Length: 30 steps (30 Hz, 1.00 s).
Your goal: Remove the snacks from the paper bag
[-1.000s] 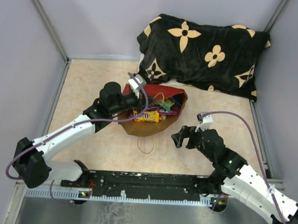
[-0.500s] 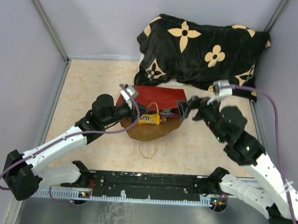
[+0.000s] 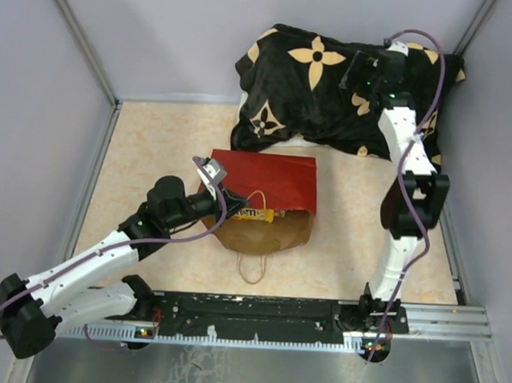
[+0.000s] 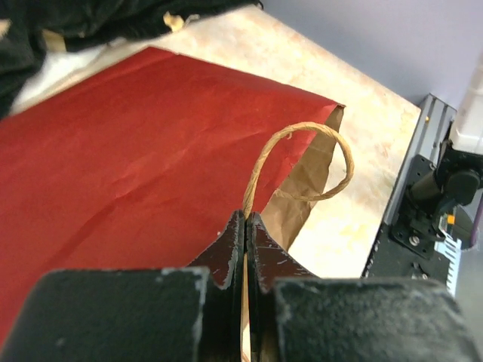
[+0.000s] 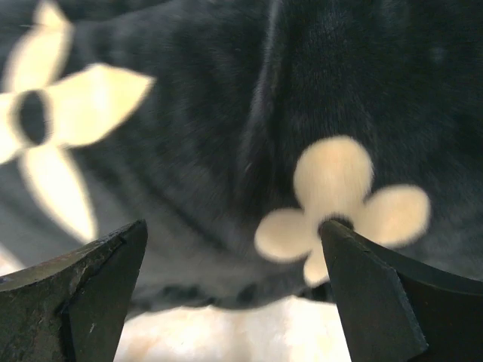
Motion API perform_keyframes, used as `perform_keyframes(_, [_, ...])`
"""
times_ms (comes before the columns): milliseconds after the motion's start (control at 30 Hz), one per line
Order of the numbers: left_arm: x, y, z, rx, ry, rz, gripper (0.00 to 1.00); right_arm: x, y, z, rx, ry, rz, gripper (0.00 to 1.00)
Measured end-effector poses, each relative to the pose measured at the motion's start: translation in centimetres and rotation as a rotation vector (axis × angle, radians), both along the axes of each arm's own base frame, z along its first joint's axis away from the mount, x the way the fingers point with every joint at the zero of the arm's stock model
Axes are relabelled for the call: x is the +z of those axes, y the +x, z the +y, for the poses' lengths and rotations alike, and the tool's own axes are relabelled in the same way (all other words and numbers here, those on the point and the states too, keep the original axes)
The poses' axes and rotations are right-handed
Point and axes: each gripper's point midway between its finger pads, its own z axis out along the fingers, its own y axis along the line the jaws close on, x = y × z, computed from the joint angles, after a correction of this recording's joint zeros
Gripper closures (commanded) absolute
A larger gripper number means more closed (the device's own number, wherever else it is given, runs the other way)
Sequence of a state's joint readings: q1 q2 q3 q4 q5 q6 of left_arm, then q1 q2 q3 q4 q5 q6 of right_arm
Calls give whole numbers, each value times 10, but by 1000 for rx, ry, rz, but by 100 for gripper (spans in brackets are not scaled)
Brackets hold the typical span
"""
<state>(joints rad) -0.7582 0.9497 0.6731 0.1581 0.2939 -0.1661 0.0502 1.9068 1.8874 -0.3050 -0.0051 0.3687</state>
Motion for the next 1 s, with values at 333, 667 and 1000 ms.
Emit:
perform_keyframes(333, [-35, -13, -2, -25, 31, 98, 100, -97, 75, -1, -29, -149, 149, 100])
perform_keyframes(667, [-41, -16, -7, -40, 23, 132, 100, -75, 52, 65, -28, -332, 90, 100])
perform_keyframes(1000, [-53, -21, -4, -13, -7, 204, 100, -18, 14, 295, 471, -176, -125, 100])
